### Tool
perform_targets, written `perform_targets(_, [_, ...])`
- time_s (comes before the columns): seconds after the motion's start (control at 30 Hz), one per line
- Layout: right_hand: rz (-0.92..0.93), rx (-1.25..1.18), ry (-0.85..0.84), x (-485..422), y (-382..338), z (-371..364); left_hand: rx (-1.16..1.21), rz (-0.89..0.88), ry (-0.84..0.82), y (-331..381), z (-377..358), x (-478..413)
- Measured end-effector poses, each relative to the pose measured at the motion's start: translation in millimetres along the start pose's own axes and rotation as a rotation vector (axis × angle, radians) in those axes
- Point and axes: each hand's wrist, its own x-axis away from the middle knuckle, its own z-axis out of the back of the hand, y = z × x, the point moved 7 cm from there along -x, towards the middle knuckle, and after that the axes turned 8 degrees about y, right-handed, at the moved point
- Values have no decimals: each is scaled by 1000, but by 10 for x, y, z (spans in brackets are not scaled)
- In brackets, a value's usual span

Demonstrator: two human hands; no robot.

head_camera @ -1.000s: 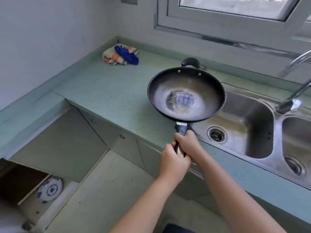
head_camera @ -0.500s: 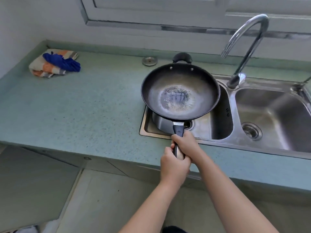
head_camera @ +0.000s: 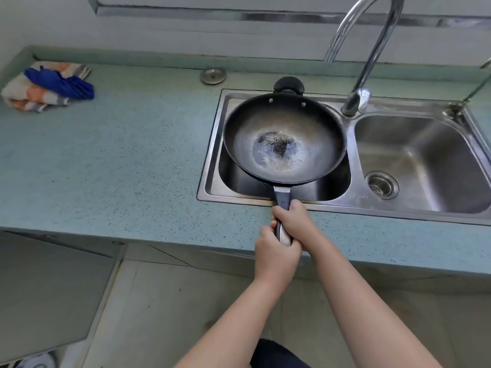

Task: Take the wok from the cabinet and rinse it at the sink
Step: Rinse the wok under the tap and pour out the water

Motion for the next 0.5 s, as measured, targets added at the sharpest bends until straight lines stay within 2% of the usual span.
perform_targets(0.5, [6,62,19,-29,171,56,-4,28,2,-178,-149,20])
